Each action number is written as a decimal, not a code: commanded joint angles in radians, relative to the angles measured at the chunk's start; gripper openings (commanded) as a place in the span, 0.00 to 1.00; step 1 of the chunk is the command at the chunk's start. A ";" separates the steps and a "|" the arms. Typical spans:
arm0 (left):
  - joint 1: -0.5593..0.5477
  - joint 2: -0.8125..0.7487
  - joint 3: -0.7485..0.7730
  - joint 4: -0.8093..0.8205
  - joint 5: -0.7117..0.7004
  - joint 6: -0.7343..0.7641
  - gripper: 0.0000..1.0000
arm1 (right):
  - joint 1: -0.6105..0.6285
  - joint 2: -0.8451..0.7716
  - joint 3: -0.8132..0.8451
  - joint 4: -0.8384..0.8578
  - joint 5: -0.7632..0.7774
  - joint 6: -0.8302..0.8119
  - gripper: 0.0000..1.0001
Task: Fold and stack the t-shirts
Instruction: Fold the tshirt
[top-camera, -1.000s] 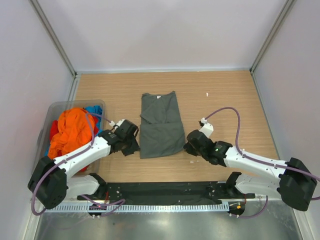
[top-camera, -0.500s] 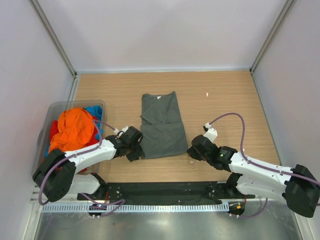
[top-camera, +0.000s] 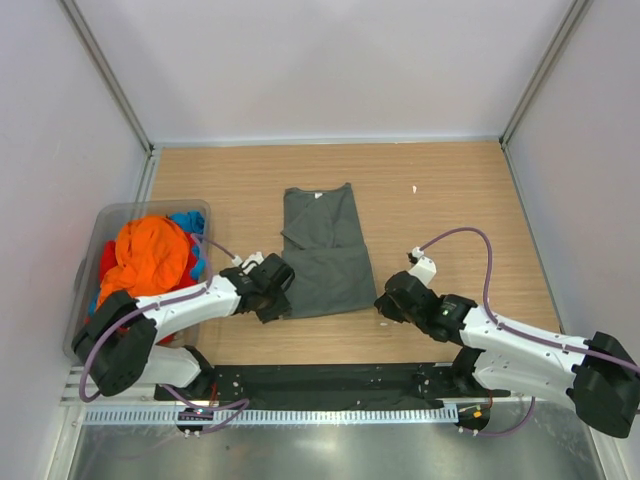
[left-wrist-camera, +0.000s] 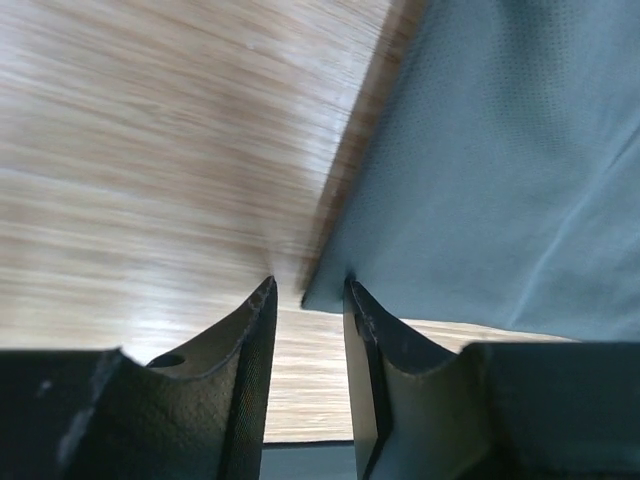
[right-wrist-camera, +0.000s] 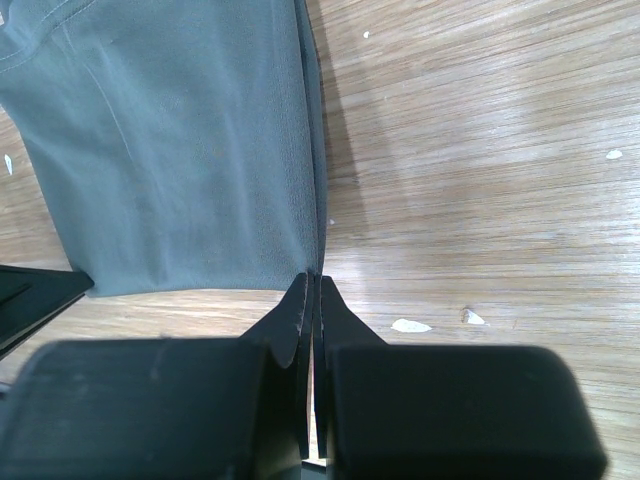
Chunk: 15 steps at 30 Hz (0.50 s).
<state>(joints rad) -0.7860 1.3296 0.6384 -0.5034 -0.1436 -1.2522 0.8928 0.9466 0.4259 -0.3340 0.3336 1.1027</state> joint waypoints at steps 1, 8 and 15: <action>-0.021 -0.012 0.056 -0.115 -0.100 0.005 0.35 | 0.005 -0.022 -0.003 0.024 0.019 0.016 0.01; -0.058 0.008 0.055 -0.084 -0.074 -0.035 0.34 | 0.005 -0.019 -0.006 0.032 0.015 0.019 0.01; -0.062 0.045 0.043 -0.050 -0.067 -0.042 0.31 | 0.005 -0.032 -0.009 0.027 0.010 0.016 0.01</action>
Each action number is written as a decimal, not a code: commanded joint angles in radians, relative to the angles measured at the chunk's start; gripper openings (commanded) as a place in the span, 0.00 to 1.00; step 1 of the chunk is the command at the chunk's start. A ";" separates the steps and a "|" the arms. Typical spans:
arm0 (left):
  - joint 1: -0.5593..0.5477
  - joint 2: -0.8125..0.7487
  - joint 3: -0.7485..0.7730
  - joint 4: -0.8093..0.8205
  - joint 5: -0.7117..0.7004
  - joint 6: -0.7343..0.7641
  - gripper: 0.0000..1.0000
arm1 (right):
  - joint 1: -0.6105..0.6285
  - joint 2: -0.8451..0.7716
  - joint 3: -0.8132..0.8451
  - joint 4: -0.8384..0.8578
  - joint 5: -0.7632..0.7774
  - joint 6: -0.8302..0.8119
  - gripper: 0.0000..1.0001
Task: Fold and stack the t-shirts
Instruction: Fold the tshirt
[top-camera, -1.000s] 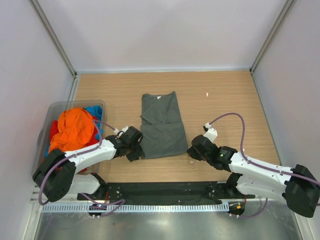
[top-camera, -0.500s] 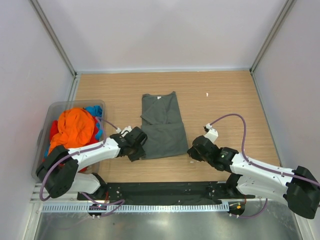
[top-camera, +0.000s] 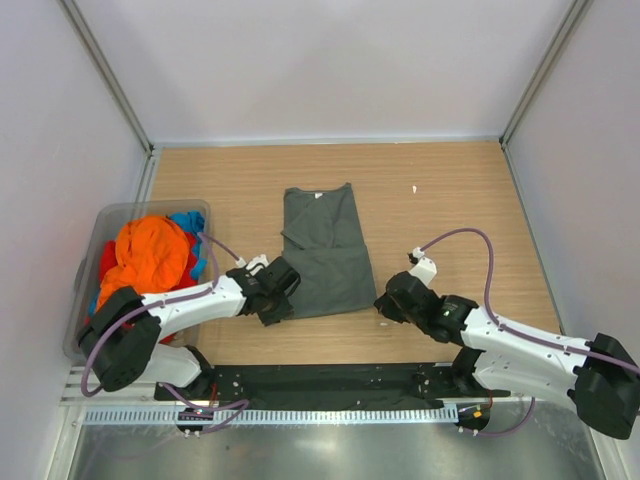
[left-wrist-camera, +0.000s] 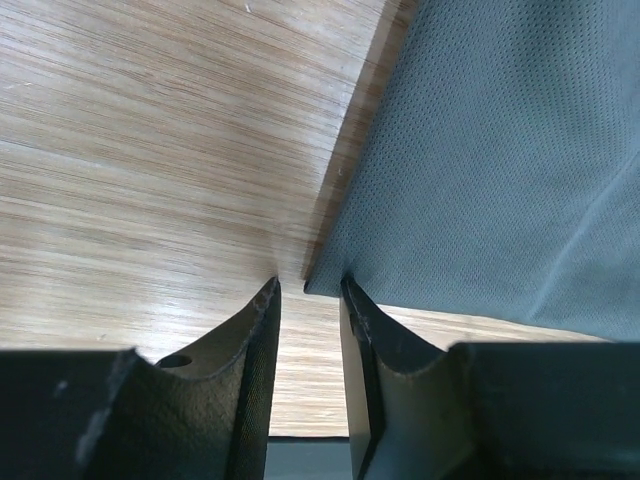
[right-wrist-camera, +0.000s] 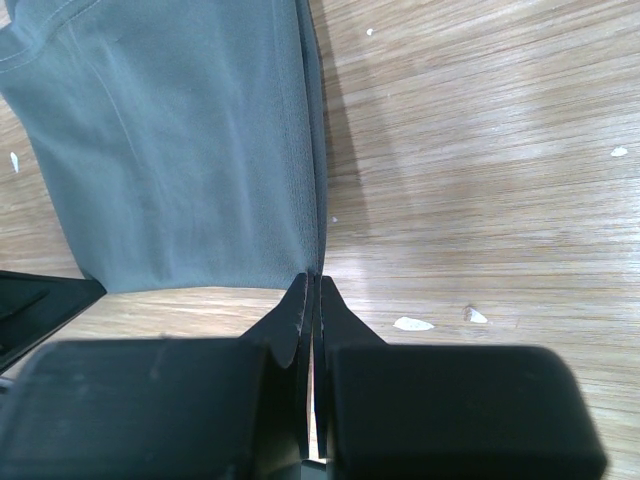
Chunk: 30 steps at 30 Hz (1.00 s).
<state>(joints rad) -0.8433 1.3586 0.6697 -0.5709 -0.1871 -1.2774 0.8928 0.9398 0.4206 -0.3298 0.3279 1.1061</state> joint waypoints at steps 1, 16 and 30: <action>-0.005 0.022 0.014 0.019 -0.026 -0.016 0.31 | 0.005 -0.032 -0.006 0.021 0.019 0.014 0.01; -0.005 0.074 0.025 0.020 -0.034 0.000 0.06 | 0.005 -0.056 -0.008 0.006 0.022 0.017 0.01; 0.001 -0.061 0.165 -0.113 -0.022 0.079 0.00 | 0.005 -0.049 0.075 -0.043 0.089 -0.034 0.01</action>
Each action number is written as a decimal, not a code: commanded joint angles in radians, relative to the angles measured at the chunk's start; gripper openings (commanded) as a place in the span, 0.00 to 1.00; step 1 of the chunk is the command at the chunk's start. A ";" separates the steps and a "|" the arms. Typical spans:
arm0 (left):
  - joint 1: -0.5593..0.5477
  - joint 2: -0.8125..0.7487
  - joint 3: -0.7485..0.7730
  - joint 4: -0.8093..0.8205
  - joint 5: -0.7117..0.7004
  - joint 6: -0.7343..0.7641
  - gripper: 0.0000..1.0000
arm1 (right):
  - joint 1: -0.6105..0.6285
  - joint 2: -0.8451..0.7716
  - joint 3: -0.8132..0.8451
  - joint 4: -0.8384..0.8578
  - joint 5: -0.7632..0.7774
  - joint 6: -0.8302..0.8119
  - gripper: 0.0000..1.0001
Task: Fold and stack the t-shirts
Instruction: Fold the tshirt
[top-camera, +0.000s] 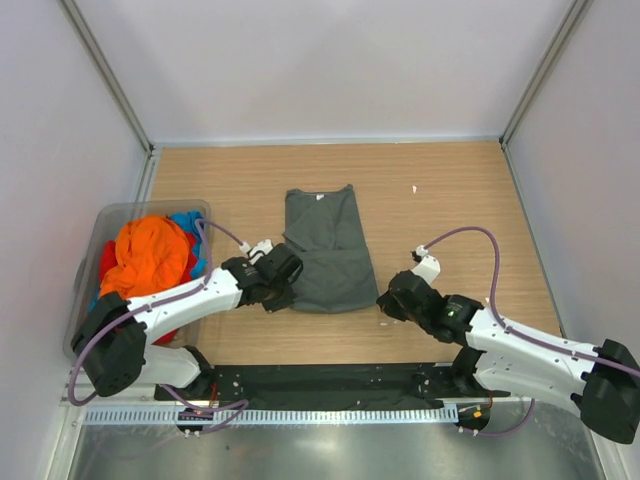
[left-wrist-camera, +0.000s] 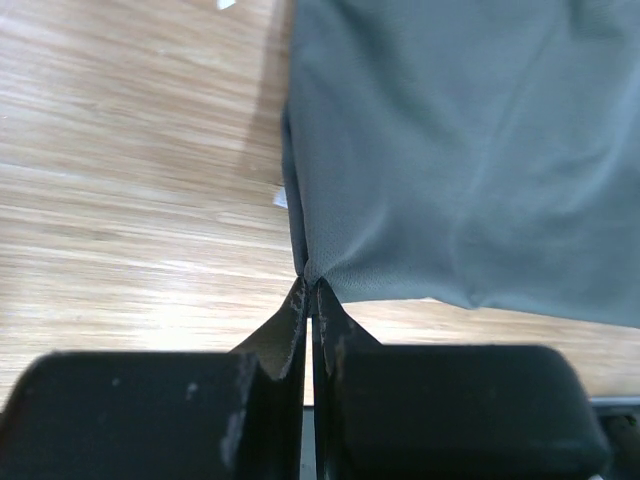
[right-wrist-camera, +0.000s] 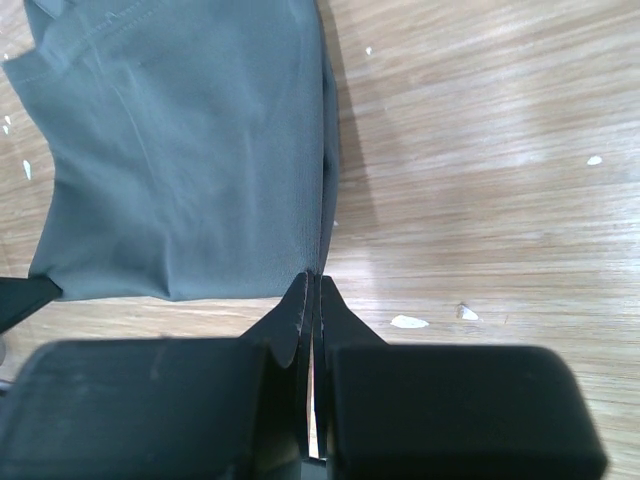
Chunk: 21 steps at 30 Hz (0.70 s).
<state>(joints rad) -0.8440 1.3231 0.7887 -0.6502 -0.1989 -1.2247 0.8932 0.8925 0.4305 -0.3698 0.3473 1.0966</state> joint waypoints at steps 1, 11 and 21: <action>0.006 -0.025 0.052 -0.035 -0.007 0.036 0.00 | 0.004 0.003 0.083 -0.006 0.074 -0.032 0.01; 0.103 -0.039 0.141 -0.057 0.024 0.114 0.00 | 0.004 0.013 0.172 -0.034 0.157 -0.089 0.01; 0.246 0.050 0.335 -0.049 0.084 0.247 0.00 | -0.060 0.207 0.420 0.026 0.248 -0.289 0.01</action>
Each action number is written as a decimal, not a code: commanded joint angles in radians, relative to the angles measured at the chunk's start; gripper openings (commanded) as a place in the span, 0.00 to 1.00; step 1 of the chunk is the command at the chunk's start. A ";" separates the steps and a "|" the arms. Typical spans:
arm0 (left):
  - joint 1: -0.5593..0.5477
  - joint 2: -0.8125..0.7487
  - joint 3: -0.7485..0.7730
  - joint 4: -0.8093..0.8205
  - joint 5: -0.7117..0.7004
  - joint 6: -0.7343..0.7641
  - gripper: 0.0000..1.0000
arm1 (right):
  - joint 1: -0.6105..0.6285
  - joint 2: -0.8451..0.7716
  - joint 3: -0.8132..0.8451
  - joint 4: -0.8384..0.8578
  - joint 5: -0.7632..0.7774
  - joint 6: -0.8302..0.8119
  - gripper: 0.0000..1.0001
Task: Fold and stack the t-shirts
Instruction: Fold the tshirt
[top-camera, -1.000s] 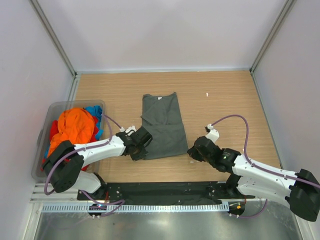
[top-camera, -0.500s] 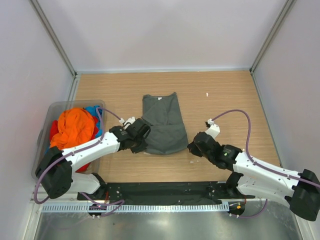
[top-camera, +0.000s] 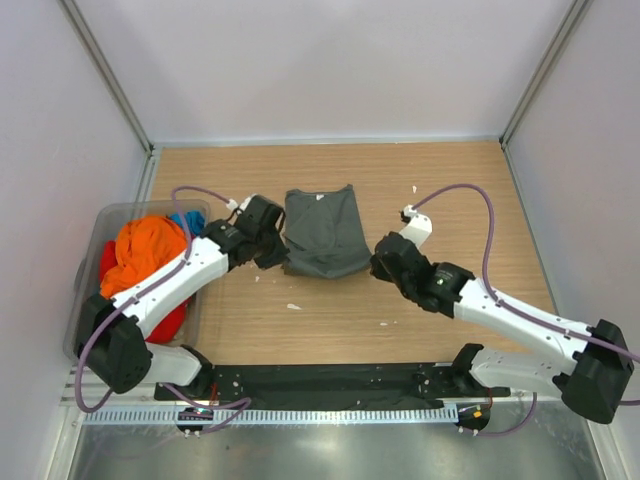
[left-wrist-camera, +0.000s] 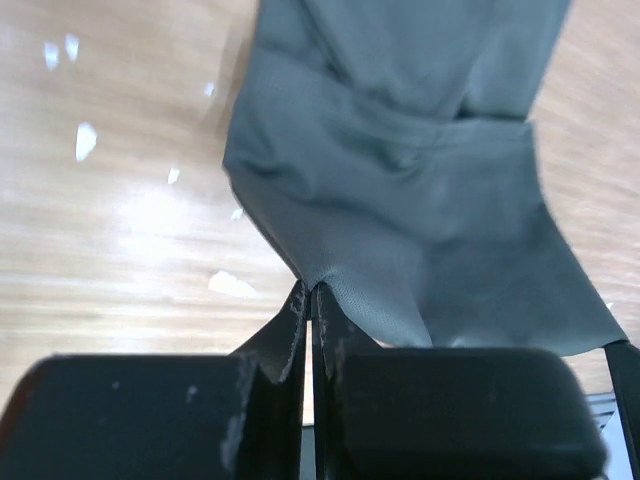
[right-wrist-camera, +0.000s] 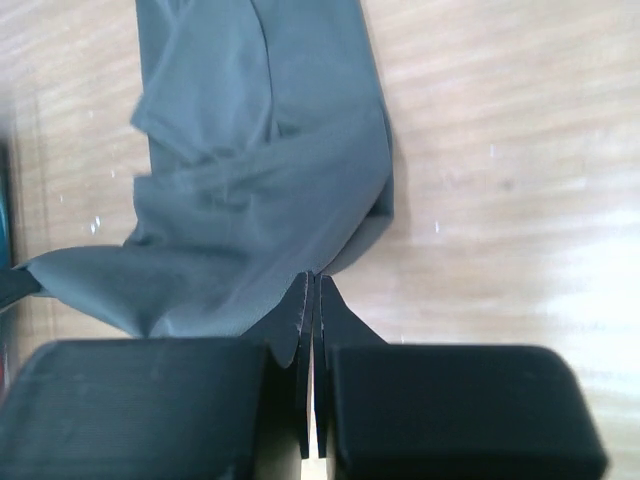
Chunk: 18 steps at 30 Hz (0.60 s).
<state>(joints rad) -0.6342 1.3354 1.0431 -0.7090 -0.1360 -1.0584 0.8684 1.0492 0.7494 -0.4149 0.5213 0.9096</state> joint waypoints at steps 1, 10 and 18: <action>0.062 0.051 0.103 0.011 0.032 0.095 0.00 | -0.054 0.072 0.125 0.079 0.065 -0.121 0.01; 0.200 0.306 0.441 0.045 0.098 0.224 0.00 | -0.298 0.333 0.393 0.186 -0.157 -0.293 0.01; 0.304 0.566 0.702 0.089 0.222 0.248 0.00 | -0.425 0.603 0.658 0.229 -0.332 -0.345 0.01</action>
<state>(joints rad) -0.3656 1.8458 1.6733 -0.6621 0.0074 -0.8505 0.4736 1.5913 1.3079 -0.2459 0.2829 0.6201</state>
